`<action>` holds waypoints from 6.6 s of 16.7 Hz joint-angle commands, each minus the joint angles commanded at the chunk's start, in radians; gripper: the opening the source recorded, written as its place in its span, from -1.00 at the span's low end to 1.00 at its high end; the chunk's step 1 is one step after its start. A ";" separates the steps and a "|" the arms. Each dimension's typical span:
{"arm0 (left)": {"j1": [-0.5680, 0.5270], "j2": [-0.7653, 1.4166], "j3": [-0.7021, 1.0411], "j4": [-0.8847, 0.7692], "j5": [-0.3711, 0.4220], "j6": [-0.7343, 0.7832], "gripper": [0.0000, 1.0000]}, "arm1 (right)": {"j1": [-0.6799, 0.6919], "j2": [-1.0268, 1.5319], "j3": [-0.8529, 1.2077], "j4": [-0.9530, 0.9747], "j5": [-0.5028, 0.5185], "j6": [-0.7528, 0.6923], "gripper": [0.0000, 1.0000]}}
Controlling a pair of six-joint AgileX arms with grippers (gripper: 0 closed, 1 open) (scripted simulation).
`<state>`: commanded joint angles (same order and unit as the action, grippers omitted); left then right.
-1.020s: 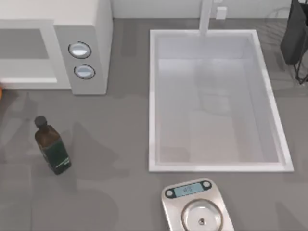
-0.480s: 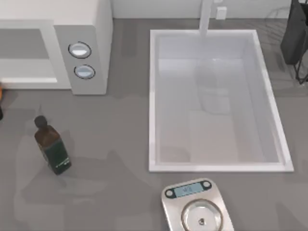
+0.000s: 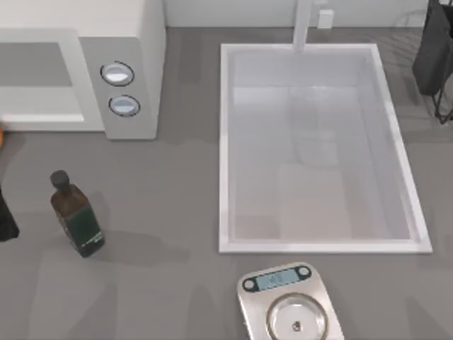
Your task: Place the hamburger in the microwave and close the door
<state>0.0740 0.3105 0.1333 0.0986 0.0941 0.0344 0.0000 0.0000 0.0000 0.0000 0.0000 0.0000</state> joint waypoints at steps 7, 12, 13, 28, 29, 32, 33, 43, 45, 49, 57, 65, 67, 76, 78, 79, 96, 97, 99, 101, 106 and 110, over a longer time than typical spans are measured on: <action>-0.073 -0.308 -0.132 -0.098 -0.093 -0.034 1.00 | 0.000 0.000 0.000 0.000 0.000 0.000 1.00; -0.074 -0.310 -0.133 -0.099 -0.094 -0.034 1.00 | 0.000 0.000 0.000 0.000 0.000 0.000 1.00; -0.074 -0.310 -0.133 -0.099 -0.094 -0.034 0.85 | 0.000 0.000 0.000 0.000 0.000 0.000 1.00; -0.074 -0.310 -0.133 -0.099 -0.094 -0.034 -1.00 | 0.000 0.000 0.000 0.000 0.000 0.000 1.00; -0.074 -0.310 -0.133 -0.099 -0.094 -0.034 -1.00 | 0.000 0.000 0.000 0.000 0.000 0.000 1.00; -0.074 -0.310 -0.133 -0.099 -0.094 -0.034 -1.00 | 0.000 0.000 0.000 0.000 0.000 0.000 1.00; -0.074 -0.310 -0.133 -0.099 -0.094 -0.034 -1.00 | 0.000 0.000 0.000 0.000 0.000 0.000 1.00; -0.292 -0.338 -0.113 -0.160 -0.307 -0.034 -1.00 | 0.000 0.000 0.000 0.000 0.000 0.000 1.00; -0.363 -0.349 -0.104 -0.179 -0.378 -0.034 -1.00 | 0.000 0.000 0.000 0.000 0.000 0.000 1.00; -0.478 -0.370 -0.087 -0.206 -0.497 -0.037 -1.00 | 0.000 0.000 0.000 0.000 0.000 0.000 1.00; -0.524 -0.374 -0.084 -0.217 -0.545 -0.036 -1.00 | 0.000 0.000 0.000 0.000 0.000 0.000 1.00; -0.702 -0.370 -0.056 -0.255 -0.721 -0.038 -1.00 | 0.000 0.000 0.000 0.000 0.000 0.000 1.00; -0.772 -0.369 -0.043 -0.267 -0.787 -0.039 -1.00 | 0.000 0.000 0.000 0.000 0.000 0.000 1.00; -0.897 -0.371 -0.014 -0.286 -0.918 -0.039 -1.00 | 0.000 0.000 0.000 0.000 0.000 0.000 1.00; -0.892 -0.371 -0.018 -0.286 -0.914 -0.040 -1.00 | 0.000 0.000 0.000 0.000 0.000 0.000 1.00; -0.880 -0.375 -0.018 -0.289 -0.906 -0.039 -1.00 | 0.000 0.000 0.000 0.000 0.000 0.000 1.00; -0.438 -0.532 -0.019 -0.443 -0.459 -0.037 -1.00 | 0.000 0.000 0.000 0.000 0.000 0.000 1.00; -0.439 -0.515 -0.018 -0.441 -0.462 -0.037 -1.00 | 0.000 0.000 0.000 0.000 0.000 0.000 1.00; -0.432 -0.505 -0.014 -0.441 -0.456 -0.030 -1.00 | 0.000 0.000 0.000 0.000 0.000 0.000 1.00; -0.394 -0.455 0.011 -0.445 -0.423 0.004 -1.00 | 0.000 0.000 0.000 0.000 0.000 0.000 1.00; -0.163 -0.159 0.155 -0.477 -0.238 0.186 -1.00 | 0.000 0.000 0.000 0.000 0.000 0.000 1.00; 0.132 0.233 0.339 -0.527 -0.037 0.379 -1.00 | 0.000 0.000 0.000 0.000 0.000 0.000 1.00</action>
<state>0.2064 0.5437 0.4721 -0.4289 0.0574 0.4131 0.0000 0.0000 0.0000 0.0000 0.0000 0.0000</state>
